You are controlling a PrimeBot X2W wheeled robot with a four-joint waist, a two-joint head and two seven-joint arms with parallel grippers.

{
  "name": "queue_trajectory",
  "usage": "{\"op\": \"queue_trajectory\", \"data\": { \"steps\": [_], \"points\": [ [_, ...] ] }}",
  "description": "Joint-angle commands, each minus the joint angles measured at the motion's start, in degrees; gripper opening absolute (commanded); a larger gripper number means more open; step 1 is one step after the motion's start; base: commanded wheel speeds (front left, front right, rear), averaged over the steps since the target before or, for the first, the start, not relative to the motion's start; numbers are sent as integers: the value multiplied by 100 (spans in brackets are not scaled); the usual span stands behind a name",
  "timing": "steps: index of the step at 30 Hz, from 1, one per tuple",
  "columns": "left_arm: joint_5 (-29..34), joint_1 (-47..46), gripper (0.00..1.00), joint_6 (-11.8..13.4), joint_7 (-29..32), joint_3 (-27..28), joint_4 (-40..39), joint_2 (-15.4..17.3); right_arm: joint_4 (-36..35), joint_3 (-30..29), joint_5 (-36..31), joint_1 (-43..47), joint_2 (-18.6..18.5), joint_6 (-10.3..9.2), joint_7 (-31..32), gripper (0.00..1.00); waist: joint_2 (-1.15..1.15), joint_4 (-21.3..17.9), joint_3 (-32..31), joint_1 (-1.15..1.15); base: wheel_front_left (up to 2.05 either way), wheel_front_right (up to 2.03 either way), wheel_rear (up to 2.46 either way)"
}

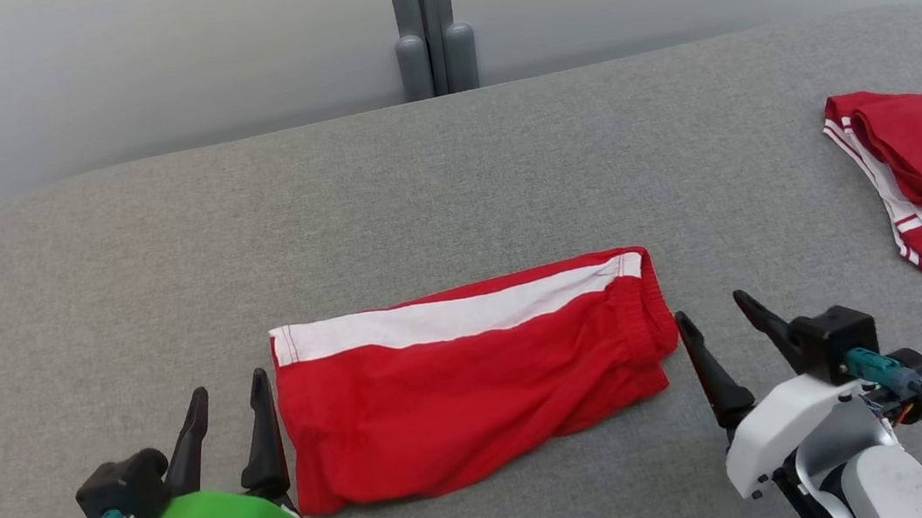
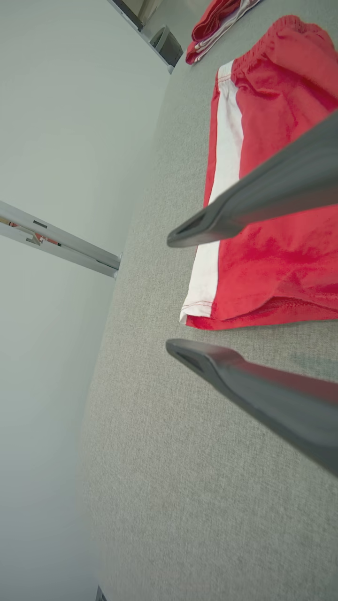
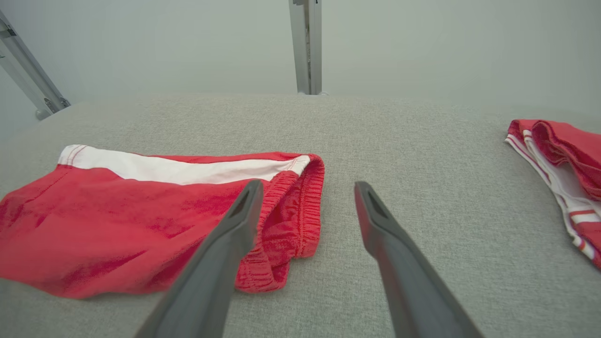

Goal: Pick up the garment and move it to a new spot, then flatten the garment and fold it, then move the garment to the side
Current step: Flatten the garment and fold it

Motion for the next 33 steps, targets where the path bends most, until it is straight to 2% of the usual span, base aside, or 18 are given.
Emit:
{"op": "queue_trajectory", "data": {
  "steps": [1, 10, 26, 33],
  "points": [
    [172, 160, 100, -11, -12, 119, -59, -42, 82, 67, 96, -114, -15, -10, 53, 100, 0, 82, -55, 0, 0, 0, 0],
    [865, 575, 100, -288, -13, 520, -183, -409, 1053, 195, -26, -692, -20, -10, 457, 100, 0, 415, -108, 0, 0, 0, 0],
    [1300, 600, 100, -652, -14, 980, 27, -881, 2821, -71, -623, -1678, -17, -10, 1000, 100, 0, 633, 92, 0, 0, 0, 0],
    [1461, 509, 100, -797, -14, 1114, 135, -1045, 3358, 97, -180, -1937, -16, -10, 1338, 100, 0, 670, 163, 0, 0, 0, 0]
  ]
}}
